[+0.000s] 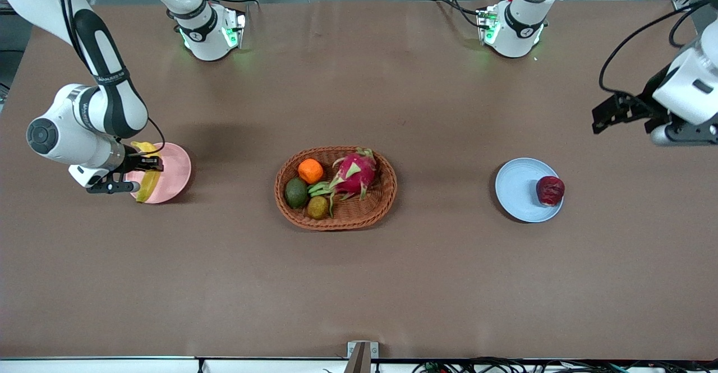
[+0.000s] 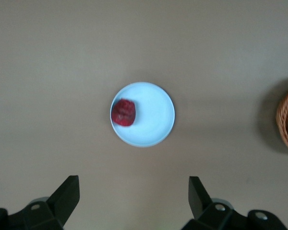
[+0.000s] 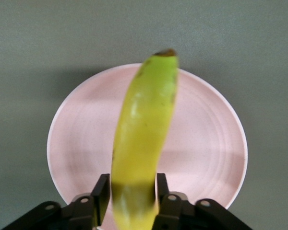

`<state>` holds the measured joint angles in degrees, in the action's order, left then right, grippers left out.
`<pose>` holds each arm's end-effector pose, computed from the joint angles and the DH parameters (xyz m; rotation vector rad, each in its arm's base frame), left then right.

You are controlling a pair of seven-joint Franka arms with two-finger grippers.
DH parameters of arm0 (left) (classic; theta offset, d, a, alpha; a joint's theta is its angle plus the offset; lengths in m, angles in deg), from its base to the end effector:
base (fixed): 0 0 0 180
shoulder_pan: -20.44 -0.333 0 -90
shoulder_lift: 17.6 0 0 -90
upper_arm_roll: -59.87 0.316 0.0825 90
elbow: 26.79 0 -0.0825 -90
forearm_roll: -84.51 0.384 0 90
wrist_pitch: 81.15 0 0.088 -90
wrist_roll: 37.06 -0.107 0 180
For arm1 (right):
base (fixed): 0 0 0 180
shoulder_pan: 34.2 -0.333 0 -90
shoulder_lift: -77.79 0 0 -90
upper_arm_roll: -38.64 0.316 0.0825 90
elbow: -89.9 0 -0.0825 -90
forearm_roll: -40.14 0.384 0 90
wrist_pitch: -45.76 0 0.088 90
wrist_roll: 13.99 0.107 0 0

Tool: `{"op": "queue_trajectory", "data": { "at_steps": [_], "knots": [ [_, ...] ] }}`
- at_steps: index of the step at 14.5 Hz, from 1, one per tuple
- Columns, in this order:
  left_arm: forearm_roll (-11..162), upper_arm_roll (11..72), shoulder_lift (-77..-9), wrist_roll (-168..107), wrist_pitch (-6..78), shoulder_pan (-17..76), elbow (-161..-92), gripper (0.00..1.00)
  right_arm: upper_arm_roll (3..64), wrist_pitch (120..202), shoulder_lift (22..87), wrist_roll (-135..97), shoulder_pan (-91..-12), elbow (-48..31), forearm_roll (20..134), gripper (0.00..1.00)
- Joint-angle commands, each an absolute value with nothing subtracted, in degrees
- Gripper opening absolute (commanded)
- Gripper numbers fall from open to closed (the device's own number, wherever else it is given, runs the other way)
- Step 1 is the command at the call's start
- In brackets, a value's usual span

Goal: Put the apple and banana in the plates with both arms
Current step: 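Release the banana onto the pink plate and raise the right gripper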

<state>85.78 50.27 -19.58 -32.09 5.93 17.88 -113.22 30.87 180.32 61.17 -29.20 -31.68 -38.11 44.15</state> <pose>0.5566 -0.0645 0.6303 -3.1223 0.0550 0.0326 0.5187 -0.0943 0.2275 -3.0862 -0.0535 0.2575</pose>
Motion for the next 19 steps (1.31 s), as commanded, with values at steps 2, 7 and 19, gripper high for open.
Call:
{"op": "queue_trajectory", "data": {
  "at_steps": [2,7,19],
  "knots": [
    [84.7,56.1,-12.3,-32.9,4.5,23.8,-119.3,1.00,31.2,173.5,67.8,-28.8,-31.6,-36.9,43.2,1.00],
    [85.2,55.5,-10.0,-31.9,1.9,24.4,-119.8,1.00,31.3,147.9,71.9,-28.1,-31.5,-14.0,43.3,1.00],
    [85.5,55.0,-8.9,-29.9,1.0,24.4,-119.2,1.00,32.6,137.7,72.3,-16.5,-32.1,5.7,40.8,1.00]
  ]
}}
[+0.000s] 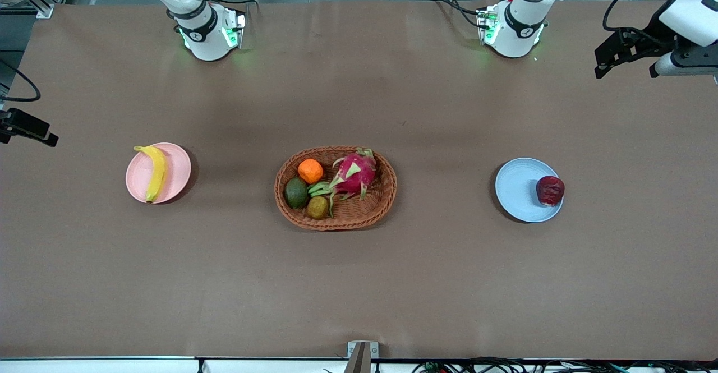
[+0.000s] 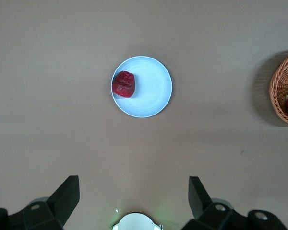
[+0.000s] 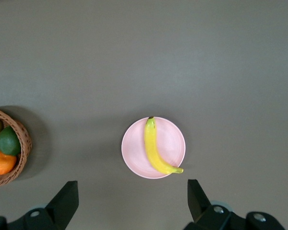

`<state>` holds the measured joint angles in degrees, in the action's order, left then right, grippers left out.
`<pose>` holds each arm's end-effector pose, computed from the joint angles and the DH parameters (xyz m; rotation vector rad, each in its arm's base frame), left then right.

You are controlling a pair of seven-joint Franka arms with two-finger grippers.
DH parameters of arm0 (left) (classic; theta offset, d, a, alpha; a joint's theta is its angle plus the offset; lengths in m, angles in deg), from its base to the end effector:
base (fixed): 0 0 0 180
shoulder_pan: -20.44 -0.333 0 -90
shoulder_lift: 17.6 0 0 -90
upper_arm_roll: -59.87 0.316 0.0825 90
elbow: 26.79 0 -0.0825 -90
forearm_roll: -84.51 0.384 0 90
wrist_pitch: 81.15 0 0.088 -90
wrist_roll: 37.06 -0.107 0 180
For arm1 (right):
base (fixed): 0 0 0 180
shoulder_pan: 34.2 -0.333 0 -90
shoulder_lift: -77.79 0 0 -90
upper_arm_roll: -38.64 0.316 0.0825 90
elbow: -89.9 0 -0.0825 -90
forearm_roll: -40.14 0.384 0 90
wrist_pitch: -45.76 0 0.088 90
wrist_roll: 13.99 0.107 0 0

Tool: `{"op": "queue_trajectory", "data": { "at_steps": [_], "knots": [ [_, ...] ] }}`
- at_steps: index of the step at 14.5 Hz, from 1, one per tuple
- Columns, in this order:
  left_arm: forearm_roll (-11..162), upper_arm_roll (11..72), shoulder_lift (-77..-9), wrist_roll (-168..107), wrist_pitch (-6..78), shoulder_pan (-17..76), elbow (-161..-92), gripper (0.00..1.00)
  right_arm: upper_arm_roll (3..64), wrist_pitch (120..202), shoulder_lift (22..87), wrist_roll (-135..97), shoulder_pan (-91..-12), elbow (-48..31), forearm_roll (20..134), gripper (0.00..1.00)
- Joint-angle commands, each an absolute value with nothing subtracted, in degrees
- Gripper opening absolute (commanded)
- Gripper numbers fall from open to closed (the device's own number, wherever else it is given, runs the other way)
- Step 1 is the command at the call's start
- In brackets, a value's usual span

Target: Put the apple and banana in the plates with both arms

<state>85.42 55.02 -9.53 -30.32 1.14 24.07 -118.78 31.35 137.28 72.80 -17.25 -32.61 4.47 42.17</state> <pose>0.4898 -0.0748 0.6705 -3.1098 0.0427 0.0389 0.5782 -0.0831 0.6154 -3.1155 0.1529 -0.0349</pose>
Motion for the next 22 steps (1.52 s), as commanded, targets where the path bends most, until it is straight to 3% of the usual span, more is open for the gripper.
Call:
{"op": "queue_trajectory", "data": {
  "at_steps": [1,7,14,22],
  "knots": [
    [85.4,55.0,-9.0,-30.0,1.1,24.4,-119.2,1.00,34.2,138.0,72.3,-16.6,-29.8,5.7,40.9,1.00],
    [85.5,55.0,-10.5,-30.9,1.2,24.5,-117.8,1.00,35.3,138.9,74.4,-17.2,-28.9,4.6,40.2,1.00],
    [85.4,55.0,-10.7,-31.5,0.9,24.5,-117.8,1.00,35.3,147.9,90.3,-16.7,-29.4,-17.0,40.2,0.99],
    [85.4,55.0,-10.6,-32.5,0.8,24.4,-117.8,1.00,35.3,144.6,90.8,-16.5,-29.4,-16.7,40.2,1.00]
  ]
}}
